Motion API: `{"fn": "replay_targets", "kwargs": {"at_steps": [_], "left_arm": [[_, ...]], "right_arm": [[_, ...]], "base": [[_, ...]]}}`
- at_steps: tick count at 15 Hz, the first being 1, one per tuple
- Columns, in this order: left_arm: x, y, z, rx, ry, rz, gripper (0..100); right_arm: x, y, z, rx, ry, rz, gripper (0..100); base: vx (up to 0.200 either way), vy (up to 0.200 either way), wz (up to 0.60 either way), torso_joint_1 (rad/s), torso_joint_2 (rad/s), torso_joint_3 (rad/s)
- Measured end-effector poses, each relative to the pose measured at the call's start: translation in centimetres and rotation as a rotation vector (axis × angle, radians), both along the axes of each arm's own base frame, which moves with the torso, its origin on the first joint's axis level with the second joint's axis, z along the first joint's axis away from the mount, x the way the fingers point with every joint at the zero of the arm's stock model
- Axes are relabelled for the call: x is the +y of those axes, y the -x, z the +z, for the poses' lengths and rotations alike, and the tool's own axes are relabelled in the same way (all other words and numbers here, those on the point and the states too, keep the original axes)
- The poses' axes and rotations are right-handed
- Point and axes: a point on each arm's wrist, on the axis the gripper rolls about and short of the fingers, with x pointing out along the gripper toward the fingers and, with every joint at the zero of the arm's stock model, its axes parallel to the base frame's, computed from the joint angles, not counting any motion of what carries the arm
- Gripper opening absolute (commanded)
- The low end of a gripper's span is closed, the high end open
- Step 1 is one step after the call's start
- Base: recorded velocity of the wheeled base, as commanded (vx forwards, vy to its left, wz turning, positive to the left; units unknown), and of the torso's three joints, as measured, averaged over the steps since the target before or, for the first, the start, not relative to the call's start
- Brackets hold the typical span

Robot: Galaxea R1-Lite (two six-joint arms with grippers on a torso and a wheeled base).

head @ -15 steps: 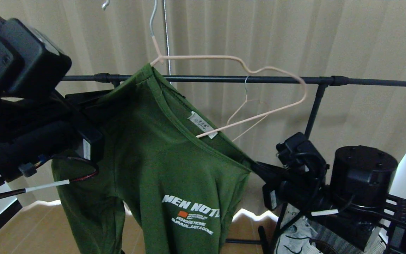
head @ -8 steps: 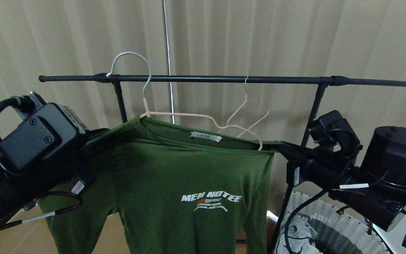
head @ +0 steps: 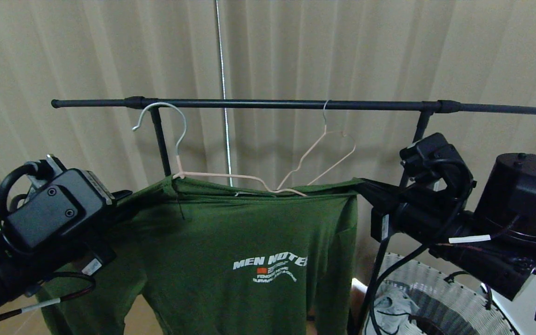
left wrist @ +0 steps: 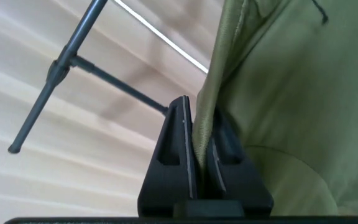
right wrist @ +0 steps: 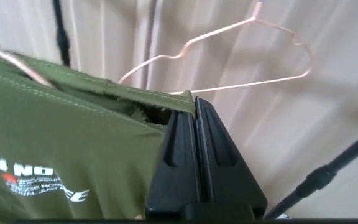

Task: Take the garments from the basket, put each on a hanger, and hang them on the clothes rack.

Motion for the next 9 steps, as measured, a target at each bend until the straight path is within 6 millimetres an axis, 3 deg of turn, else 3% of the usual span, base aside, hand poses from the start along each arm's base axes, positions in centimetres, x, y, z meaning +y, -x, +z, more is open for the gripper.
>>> {"fn": "replay_targets", "kwargs": {"at_steps": [1,2,9], "left_arm": [[0.1,-0.1,0.0,0.001,0.0,0.008,0],[0.2,-0.1,0.0,0.001,0.001,0.012,0],[0.8,-0.5,-0.2,0.01,0.0,0.056,0]], "right_arm": [[0.1,0.1,0.2,0.0,0.004,0.012,0],[0.2,0.2,0.4,-0.004,0.002,0.021,100],[1.3,1.1,2.1,-0.057,0.026,0.106,100]], "base": [[0.0,0.0,0.0,0.0,0.0,0.0],[0.0,0.0,0.0,0.0,0.0,0.0],[0.0,0.0,0.0,0.0,0.0,0.0]]}}
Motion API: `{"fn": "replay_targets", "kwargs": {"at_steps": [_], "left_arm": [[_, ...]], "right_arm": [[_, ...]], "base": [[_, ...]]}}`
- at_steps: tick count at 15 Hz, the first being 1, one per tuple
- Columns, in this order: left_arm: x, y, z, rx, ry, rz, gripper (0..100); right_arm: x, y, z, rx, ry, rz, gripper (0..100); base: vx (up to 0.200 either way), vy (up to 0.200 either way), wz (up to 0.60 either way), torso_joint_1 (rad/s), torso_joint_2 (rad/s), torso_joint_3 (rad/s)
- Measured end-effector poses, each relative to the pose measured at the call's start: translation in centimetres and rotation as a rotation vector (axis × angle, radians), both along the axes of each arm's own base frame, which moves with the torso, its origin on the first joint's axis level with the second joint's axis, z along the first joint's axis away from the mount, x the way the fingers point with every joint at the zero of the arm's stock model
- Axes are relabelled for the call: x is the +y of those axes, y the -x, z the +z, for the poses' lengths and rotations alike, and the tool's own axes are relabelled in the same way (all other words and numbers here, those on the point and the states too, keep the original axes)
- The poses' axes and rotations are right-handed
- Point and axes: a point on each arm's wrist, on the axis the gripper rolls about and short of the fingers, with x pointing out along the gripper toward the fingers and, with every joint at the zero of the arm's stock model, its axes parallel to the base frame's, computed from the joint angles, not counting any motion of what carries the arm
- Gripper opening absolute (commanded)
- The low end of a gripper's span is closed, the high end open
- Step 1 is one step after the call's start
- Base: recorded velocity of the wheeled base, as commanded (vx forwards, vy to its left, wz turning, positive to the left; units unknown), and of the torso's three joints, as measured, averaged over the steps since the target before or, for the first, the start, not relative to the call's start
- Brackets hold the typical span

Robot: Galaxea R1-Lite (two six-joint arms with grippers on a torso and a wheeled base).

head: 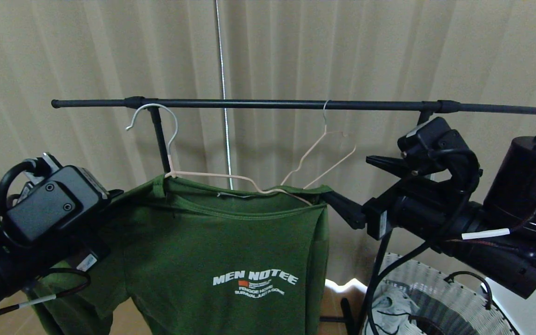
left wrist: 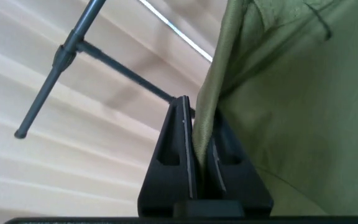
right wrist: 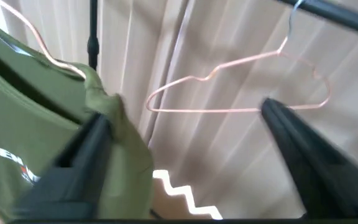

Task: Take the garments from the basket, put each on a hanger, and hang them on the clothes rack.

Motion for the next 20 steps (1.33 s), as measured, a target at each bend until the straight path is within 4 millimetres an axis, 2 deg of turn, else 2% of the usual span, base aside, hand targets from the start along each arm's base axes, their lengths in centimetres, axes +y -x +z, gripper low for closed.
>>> {"fn": "replay_targets", "kwargs": {"at_steps": [5,10,14,20], "left_arm": [[0.4,-0.5,-0.2,0.011,-0.008,0.054,0],[0.0,-1.7,1.0,-0.091,0.044,0.066,0],[-0.3,-2.0,0.0,-0.072,0.036,0.072,0],[-3.0,-0.9,-0.9,-0.021,0.088,-0.066,0]], "right_arm": [[-0.3,0.6,0.5,-0.016,-0.01,0.046,100],[-0.4,1.2,-0.9,-0.002,0.083,0.071,100],[-0.3,1.1,-0.7,-0.038,0.133,0.083,100],[1.9,-0.3,-0.5,-0.11,0.222,0.114,100]], "base": [[0.0,0.0,0.0,0.0,0.0,0.0],[0.0,0.0,0.0,0.0,0.0,0.0],[0.0,0.0,0.0,0.0,0.0,0.0],[0.0,0.0,0.0,0.0,0.0,0.0]]}}
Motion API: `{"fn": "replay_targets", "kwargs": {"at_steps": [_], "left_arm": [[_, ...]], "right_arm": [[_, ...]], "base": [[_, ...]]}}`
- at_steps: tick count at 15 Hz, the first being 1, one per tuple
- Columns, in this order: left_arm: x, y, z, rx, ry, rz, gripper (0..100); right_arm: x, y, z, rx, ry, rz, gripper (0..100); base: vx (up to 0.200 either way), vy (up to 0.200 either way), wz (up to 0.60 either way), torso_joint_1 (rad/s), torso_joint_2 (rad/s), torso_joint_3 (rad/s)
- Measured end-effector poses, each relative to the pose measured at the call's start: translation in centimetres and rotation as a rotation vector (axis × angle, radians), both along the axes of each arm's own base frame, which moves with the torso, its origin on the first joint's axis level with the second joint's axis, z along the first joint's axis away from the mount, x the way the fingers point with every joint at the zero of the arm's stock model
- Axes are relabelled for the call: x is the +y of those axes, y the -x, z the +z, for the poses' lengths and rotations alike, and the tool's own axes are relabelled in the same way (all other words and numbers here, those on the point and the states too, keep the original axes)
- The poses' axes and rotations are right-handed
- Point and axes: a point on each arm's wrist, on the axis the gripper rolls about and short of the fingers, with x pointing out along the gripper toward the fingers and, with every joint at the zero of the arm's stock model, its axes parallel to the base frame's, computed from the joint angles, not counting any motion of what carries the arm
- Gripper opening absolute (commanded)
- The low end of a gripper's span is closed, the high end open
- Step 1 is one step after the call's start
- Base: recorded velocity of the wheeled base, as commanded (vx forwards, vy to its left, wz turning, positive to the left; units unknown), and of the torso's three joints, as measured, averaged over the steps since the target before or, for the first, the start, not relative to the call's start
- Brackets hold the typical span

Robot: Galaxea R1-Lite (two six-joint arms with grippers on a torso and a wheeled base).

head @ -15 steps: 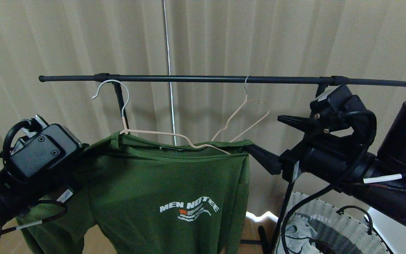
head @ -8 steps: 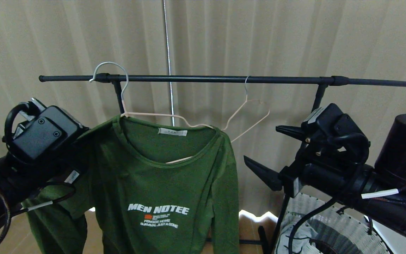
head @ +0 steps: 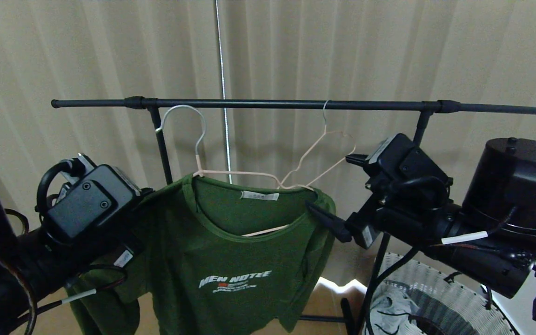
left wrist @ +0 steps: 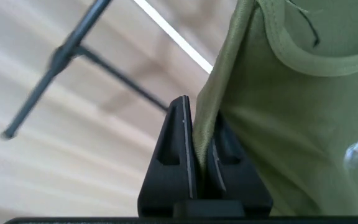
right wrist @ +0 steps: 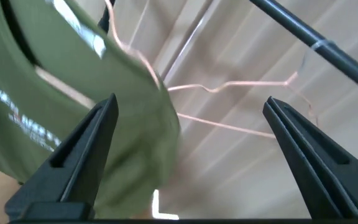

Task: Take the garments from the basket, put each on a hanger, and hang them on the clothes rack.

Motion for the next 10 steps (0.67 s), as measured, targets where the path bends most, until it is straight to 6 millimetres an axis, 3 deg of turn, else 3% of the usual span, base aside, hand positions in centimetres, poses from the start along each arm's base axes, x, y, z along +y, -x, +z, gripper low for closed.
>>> {"fn": "replay_targets", "kwargs": {"at_steps": [10], "left_arm": [[-2.5,0.1,-0.3,0.018,-0.017,-0.093,0]], "right_arm": [[3.0,-2.8,-0.2,-0.009,0.055,-0.007,100]], "base": [[0.0,0.0,0.0,0.0,0.0,0.0]]}}
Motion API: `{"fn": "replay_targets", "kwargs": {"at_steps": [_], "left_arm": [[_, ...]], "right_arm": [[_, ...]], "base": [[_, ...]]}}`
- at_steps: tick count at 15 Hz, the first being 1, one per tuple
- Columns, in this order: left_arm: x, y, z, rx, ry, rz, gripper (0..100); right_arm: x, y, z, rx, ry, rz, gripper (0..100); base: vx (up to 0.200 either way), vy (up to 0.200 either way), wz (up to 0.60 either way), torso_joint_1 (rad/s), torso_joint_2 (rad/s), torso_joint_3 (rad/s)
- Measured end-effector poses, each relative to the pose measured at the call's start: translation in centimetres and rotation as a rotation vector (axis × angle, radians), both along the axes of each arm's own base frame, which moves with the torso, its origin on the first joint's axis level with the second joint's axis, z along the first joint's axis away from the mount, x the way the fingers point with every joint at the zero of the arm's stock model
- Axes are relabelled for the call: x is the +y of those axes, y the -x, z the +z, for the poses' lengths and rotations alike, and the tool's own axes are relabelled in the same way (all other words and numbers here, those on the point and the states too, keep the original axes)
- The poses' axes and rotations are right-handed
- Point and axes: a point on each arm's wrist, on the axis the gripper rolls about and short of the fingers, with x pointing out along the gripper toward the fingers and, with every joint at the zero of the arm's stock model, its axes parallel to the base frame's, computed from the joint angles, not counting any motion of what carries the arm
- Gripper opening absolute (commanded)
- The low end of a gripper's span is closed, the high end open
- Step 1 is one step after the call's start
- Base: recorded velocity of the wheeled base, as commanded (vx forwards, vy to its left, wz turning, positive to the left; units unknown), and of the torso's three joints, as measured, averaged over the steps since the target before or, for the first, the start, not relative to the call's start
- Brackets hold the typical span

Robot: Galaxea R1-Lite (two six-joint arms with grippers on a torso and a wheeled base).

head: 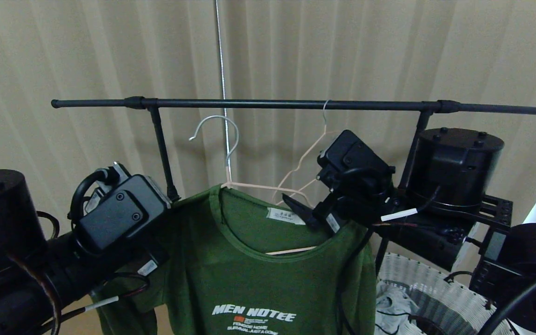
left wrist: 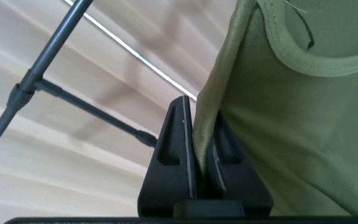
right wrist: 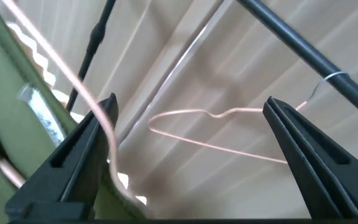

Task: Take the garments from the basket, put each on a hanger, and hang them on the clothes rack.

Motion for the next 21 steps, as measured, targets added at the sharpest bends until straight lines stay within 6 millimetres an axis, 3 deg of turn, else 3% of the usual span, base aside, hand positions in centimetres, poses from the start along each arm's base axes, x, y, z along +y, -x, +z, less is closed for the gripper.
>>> {"fn": "replay_targets", "kwargs": {"at_steps": [3,4,15,16,21], "left_arm": [[-0.41,-0.05,0.0,0.002,-0.002,-0.012,0],[-0.47,-0.09,0.06,0.0,-0.001,-0.014,0],[-1.05,-0.61,0.03,0.007,-0.002,-0.021,0],[-0.99,-0.61,0.04,0.007,-0.001,-0.016,100],[-0.79,-0.32,0.39,0.034,0.101,-0.008,100]], "right_arm": [[0.25,-0.15,-0.16,0.004,0.005,0.002,100],[0.34,-0.12,-0.19,0.005,0.006,0.005,0],[0.59,0.15,-0.44,0.007,0.006,0.017,0],[0.55,0.21,-0.44,0.007,0.006,0.016,0],[-0.09,0.31,-0.5,0.01,0.006,0.005,0]], "base": [[0.0,0.0,0.0,0.0,0.0,0.0],[0.0,0.0,0.0,0.0,0.0,0.0],[0.0,0.0,0.0,0.0,0.0,0.0],[0.0,0.0,0.0,0.0,0.0,0.0],[0.0,0.0,0.0,0.0,0.0,0.0]]}}
